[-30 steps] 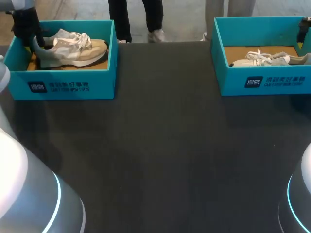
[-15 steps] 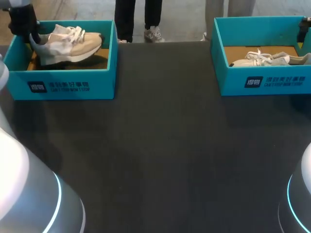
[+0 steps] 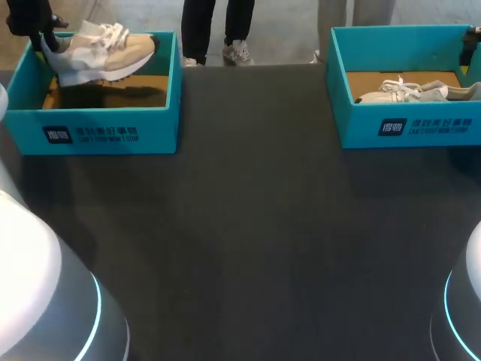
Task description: Take the shoe out of the shoebox, open the shoe tongue, remove and reinsert the insole, then place the shoe into the shoebox
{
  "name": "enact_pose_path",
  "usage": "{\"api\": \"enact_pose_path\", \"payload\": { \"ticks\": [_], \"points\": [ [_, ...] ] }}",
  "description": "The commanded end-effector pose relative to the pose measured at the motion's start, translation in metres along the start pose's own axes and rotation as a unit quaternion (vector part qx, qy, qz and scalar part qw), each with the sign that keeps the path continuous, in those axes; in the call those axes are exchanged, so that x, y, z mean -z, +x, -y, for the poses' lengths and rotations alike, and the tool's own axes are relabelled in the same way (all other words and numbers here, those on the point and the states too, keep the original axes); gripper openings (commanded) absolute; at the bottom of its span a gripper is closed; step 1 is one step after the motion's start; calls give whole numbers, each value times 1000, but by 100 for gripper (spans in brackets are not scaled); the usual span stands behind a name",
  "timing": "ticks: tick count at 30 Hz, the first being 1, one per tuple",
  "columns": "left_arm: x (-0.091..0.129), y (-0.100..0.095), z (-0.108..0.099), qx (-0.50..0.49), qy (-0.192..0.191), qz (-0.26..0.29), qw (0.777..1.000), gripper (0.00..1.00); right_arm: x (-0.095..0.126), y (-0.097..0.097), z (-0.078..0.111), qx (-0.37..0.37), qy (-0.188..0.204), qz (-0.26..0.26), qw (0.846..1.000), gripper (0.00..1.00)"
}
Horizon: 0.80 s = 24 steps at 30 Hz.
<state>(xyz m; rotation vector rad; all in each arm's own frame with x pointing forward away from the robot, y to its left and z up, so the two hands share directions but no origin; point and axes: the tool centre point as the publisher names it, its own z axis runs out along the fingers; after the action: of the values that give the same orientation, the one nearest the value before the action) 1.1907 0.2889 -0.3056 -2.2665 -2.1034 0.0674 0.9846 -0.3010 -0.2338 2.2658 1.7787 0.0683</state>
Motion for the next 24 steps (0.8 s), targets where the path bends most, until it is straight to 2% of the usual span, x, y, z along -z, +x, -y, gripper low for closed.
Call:
{"api": "enact_pose_path", "payload": {
  "ticks": [1,13,18,24],
  "points": [
    [40,2,-1,1,14,6,1000,0,0,0,1,0,-1,-1,1000,100],
    [110,3,-2,3,5,9,1000,0,0,0,1,0,-1,-1,1000,100],
    [126,6,-3,3,1,10,1000,0,0,0,1,0,-1,-1,1000,100],
    [134,5,-1,2,-9,6,1000,0,0,0,1,0,-1,-1,1000,100]
  ]
}}
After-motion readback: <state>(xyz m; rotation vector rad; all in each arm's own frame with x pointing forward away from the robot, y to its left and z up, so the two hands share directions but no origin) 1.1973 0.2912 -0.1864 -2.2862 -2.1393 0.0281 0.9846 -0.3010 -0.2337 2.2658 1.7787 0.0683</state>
